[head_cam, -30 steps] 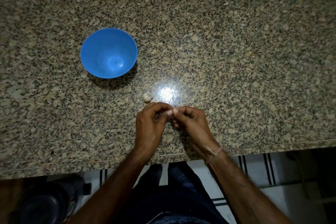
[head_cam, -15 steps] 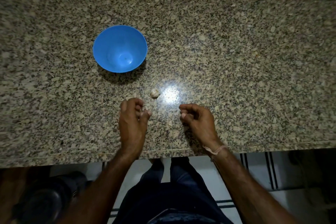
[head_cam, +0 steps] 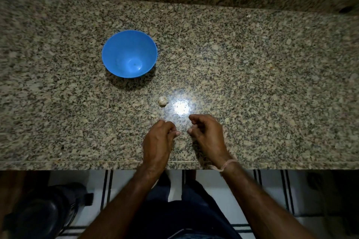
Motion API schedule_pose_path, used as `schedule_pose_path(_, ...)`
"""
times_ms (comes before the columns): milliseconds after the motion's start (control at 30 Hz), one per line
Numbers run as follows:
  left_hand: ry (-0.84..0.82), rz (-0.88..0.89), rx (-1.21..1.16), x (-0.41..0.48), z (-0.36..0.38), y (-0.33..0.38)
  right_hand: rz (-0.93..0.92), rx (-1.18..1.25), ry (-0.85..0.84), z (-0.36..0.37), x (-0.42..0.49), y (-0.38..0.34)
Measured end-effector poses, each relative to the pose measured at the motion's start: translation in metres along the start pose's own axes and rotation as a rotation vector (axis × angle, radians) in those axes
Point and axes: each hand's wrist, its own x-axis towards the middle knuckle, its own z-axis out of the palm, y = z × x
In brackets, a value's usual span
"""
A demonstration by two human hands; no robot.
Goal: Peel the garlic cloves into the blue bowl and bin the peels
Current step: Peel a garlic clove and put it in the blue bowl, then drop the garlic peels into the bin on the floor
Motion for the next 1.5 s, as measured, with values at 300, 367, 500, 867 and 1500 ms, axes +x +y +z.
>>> schedule_pose_path(300,0.180,-0.177,-0.099,-0.016,-0.004,0.015,-0.325,-0.251,-0.135,0.018,0.027,-0.002)
schedule_pose_path(367,0.193,-0.220,-0.121,-0.018,-0.005,0.018,-0.357,-0.242,-0.151,0.020,0.031,-0.001)
schedule_pose_path(500,0.213,-0.288,-0.106,-0.015,-0.002,0.021,-0.423,-0.320,-0.143,0.021,0.037,-0.003)
schedule_pose_path(867,0.286,-0.415,-0.228,-0.020,-0.004,0.024,-0.580,-0.733,-0.173,0.023,0.033,-0.012)
schedule_pose_path(1500,0.873,-0.744,-0.434,-0.171,-0.125,-0.079,0.450,0.441,-0.991,0.219,-0.088,-0.117)
